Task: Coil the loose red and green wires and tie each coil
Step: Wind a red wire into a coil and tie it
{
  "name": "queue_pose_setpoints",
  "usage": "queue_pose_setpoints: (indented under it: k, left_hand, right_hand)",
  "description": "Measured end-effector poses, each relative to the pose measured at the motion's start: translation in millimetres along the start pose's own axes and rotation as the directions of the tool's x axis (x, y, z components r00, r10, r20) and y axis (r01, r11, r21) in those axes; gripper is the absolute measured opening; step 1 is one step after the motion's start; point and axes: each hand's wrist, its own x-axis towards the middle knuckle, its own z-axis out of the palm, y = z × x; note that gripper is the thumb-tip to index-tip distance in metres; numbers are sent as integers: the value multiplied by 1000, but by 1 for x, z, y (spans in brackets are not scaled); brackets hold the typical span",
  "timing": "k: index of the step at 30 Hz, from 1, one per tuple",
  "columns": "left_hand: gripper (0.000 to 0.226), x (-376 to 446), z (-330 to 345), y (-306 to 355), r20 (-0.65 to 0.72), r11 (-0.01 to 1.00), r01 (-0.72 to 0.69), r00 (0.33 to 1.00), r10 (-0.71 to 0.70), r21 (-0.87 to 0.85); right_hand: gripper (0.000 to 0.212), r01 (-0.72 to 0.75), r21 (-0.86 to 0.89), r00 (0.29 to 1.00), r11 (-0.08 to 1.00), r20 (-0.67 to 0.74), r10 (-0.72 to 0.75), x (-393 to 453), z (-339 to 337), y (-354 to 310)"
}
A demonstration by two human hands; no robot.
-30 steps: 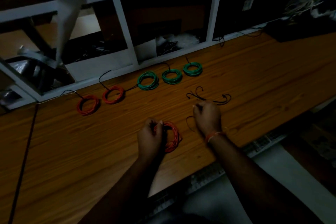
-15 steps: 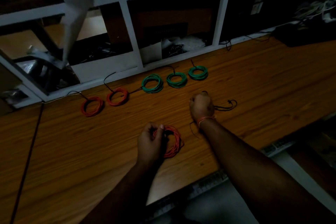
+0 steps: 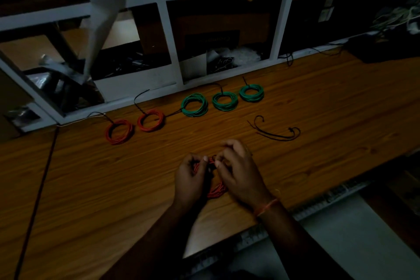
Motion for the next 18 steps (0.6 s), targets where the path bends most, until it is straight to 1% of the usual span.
queue_pose_setpoints:
  k: [3,4,5,6,7,8,9,10,11,12,13,14,15,16,18]
  left_hand:
    - [15,-1,-1,-1,-5,998,23,1000,-23,-50]
    - [14,-2,-1,-2,-9,996,34,999,-34,-80]
    - [14,-4,-1,-2,-13,994,41,999,-43,-105]
    - [14,-4,-1,-2,-19,992,44,999,-47,-117]
    - [15,-5,-1,-1,-26,992,43,999,-47,-118]
    - [16,-5,-1,-1,-31,993,40,999,-44,-108]
    - [16,-5,0,-1,-35,995,35,999,-39,-98]
    - [16,-5,-1,-2,-41,995,35,998,-39,-93]
    - [15,-5,0,-2,-44,994,39,998,-43,-99]
    - [14,-5,0,-3,-48,993,46,998,-51,-107]
    - [14,-5,0,-2,-50,993,45,997,-51,-112]
    - [14,-5,0,-3,-50,993,41,998,-47,-111]
    - [14,-6,0,-3,-56,994,32,998,-38,-102]
    - [16,-5,0,-4,-65,996,22,997,-27,-86]
    - [19,-4,0,-4,-73,998,14,997,-18,-55]
  right_hand:
    - [14,-28,67,999,997,-19,29,-3,2,-6]
    - [13,-68,145,997,987,-32,73,-3,2,-9]
    - [11,-143,269,987,953,-35,158,-3,0,-14]
    - [10,-233,429,963,873,-23,268,-1,-2,-21]
    - [10,-296,585,929,755,-8,370,2,-4,-27]
    - [12,-328,719,886,612,9,464,5,-6,-32]
    - [13,-337,809,841,482,29,540,8,-8,-33]
    - [14,-339,860,808,380,59,587,11,-9,-33]
    - [12,-354,879,788,320,96,609,11,-10,-32]
    - [10,-386,875,783,293,143,605,10,-10,-31]
    - [6,-429,856,784,290,193,590,8,-8,-30]
    - [7,-473,830,781,296,239,578,5,-5,-28]
    - [15,-518,793,772,320,273,574,0,-1,-26]
    - [23,-554,747,767,368,284,575,-3,2,-24]
    - [26,-593,597,778,540,252,575,-10,6,-22]
